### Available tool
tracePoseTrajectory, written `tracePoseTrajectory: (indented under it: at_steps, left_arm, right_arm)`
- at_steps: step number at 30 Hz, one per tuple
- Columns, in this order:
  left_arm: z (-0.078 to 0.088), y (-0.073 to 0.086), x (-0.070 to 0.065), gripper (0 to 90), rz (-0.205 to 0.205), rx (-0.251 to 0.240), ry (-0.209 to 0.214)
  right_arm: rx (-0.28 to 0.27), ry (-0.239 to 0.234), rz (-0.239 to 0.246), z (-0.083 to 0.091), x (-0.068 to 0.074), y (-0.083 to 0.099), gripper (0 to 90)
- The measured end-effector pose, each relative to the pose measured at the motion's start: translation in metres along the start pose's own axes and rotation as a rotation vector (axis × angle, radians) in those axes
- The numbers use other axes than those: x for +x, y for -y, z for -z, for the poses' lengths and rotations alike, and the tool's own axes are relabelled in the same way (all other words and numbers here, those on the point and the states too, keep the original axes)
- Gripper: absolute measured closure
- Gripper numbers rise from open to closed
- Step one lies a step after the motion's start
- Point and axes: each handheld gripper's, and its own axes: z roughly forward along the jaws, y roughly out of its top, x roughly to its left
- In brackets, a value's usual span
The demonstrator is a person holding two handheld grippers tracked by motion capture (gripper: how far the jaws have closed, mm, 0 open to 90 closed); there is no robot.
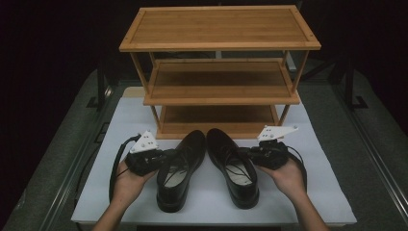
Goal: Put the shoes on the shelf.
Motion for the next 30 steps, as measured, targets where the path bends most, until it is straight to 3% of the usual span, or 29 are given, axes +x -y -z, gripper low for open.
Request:
tracePoseTrajectory:
  at_steps: [10,19,25,30]
  left_arm:
    - [-0.023,-0.032,0.018,87.5,-0.028,-0.005,-0.062]
    - [-0.064,-0.051,0.038,87.5,-0.005,-0.031,-0.08]
    - [-0.089,-0.059,0.047,87.5,0.016,-0.034,-0.102]
    - [-0.11,-0.063,0.05,87.5,-0.001,-0.03,-0.152]
  right_arm:
    - [-0.029,0.067,-0.022,0.004,-0.036,-0.016,87.0]
    - [-0.04,0.133,-0.046,-0.017,-0.07,-0.029,86.9]
    - [-0.047,0.185,-0.056,-0.029,-0.082,-0.036,86.9]
    - [-0.051,0.223,-0.062,-0.037,-0.09,-0.037,86.8]
